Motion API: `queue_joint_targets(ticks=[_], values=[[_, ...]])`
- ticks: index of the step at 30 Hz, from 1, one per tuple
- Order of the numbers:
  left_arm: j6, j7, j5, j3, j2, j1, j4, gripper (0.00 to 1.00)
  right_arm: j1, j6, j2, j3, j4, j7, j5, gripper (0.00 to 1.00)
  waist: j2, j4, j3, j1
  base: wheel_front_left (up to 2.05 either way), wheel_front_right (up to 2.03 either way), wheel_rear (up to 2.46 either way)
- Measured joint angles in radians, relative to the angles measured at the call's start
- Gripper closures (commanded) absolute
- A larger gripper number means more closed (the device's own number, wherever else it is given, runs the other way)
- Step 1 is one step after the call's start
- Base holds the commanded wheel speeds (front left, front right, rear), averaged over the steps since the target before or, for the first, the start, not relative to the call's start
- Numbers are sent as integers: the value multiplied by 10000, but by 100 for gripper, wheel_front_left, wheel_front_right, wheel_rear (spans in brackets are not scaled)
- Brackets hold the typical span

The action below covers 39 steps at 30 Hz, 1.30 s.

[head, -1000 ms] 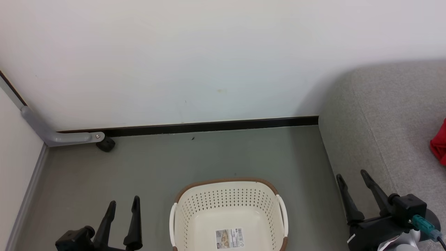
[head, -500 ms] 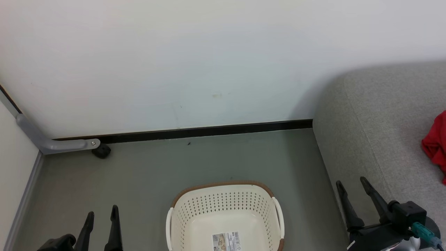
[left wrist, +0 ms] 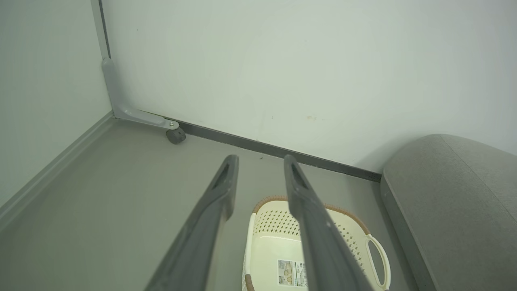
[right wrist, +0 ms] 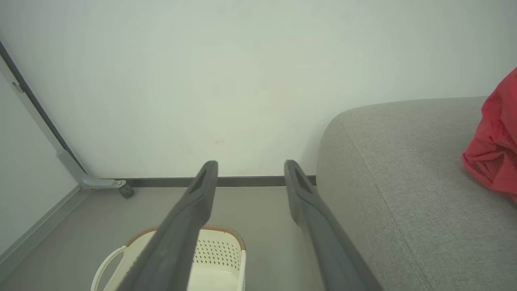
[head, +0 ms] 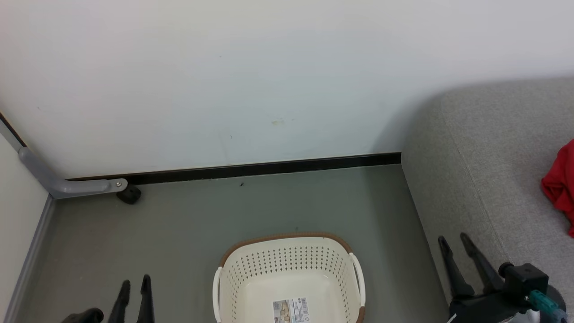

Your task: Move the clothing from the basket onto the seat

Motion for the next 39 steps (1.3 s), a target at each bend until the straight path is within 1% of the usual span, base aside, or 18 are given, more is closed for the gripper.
queue_joint_targets(ticks=[5,9,19,23,24,28,39], values=[[0,8,-38,-134,-332,316,384,100,416,0,176,65,464,54,21,100,0,-1,1,0,0,0,0],[-17,142,-267,-15,-378,338,395,100,426,0,201,-63,487,157,274,100,0,-12,12,0,0,0,0],[-268,548,-1091,360,-579,320,376,100,388,0,290,-414,479,560,1781,100,0,-40,36,1,0,0,0],[-284,709,-1469,516,-662,301,355,100,375,2,324,-546,460,721,2314,100,0,-52,46,0,0,0,0],[-357,713,-1538,558,-677,299,351,100,374,0,332,-579,451,786,2466,100,1,-55,49,0,0,0,0],[-368,842,-1847,662,-729,267,336,100,368,2,347,-675,426,892,2844,100,2,-64,56,0,0,0,0],[-629,1256,-2767,1058,-963,150,251,100,329,15,460,-1026,299,1327,4370,100,2,-96,86,0,0,0,0]])
